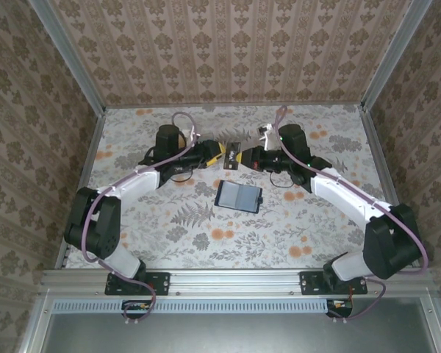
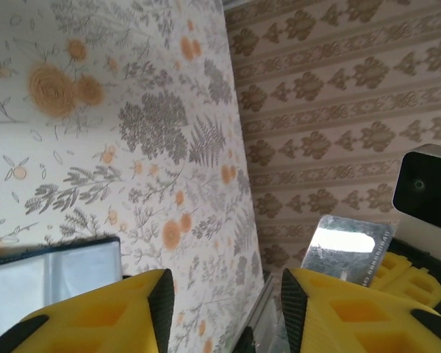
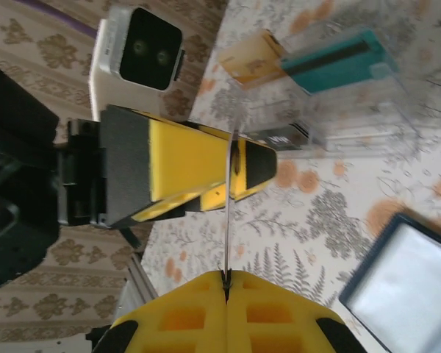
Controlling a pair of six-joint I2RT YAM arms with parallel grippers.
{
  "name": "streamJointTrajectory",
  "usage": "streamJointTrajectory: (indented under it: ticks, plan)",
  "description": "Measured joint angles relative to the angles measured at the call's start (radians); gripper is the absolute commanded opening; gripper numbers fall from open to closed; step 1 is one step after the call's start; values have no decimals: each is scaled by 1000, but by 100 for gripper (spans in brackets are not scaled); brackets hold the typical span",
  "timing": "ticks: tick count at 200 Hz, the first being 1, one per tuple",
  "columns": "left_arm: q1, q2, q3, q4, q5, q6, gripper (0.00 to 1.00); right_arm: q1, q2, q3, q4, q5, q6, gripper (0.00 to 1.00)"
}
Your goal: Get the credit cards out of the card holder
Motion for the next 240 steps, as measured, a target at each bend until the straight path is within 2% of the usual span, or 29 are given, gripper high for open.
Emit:
streamJointTrajectory:
  ticks: [91,104,138,169,183,200,222,235,238,240]
  plan:
    - [16,-37,-54,139,63,-92,37,-5,73,21,56,-78,24,0]
    - [16,-37,-58,151,74,-99,32,-5,79,24,63,-89,30,0]
    - [20,-37,-71,184,89,-126,10,-7,89,32,76,-104,34,0]
    - [24,-40,-73,233,108,-134,0,-16,95,32,76,-104,34,0]
    - [24,-44,-74,235,110,-134,0,-16,96,32,76,-108,33,14]
    - [23,-57,-74,208,117,-114,0,-15,97,33,69,-109,31,54]
    - [22,-98,-72,122,128,-50,0,-14,98,36,38,-104,13,78]
    - [25,-128,-56,19,126,25,0,-14,97,41,11,-89,-7,86]
    - [26,-134,-50,-5,126,46,0,-15,97,42,6,-87,-6,94]
    - [26,-138,-43,-32,122,66,0,-15,97,42,-1,-82,-7,95]
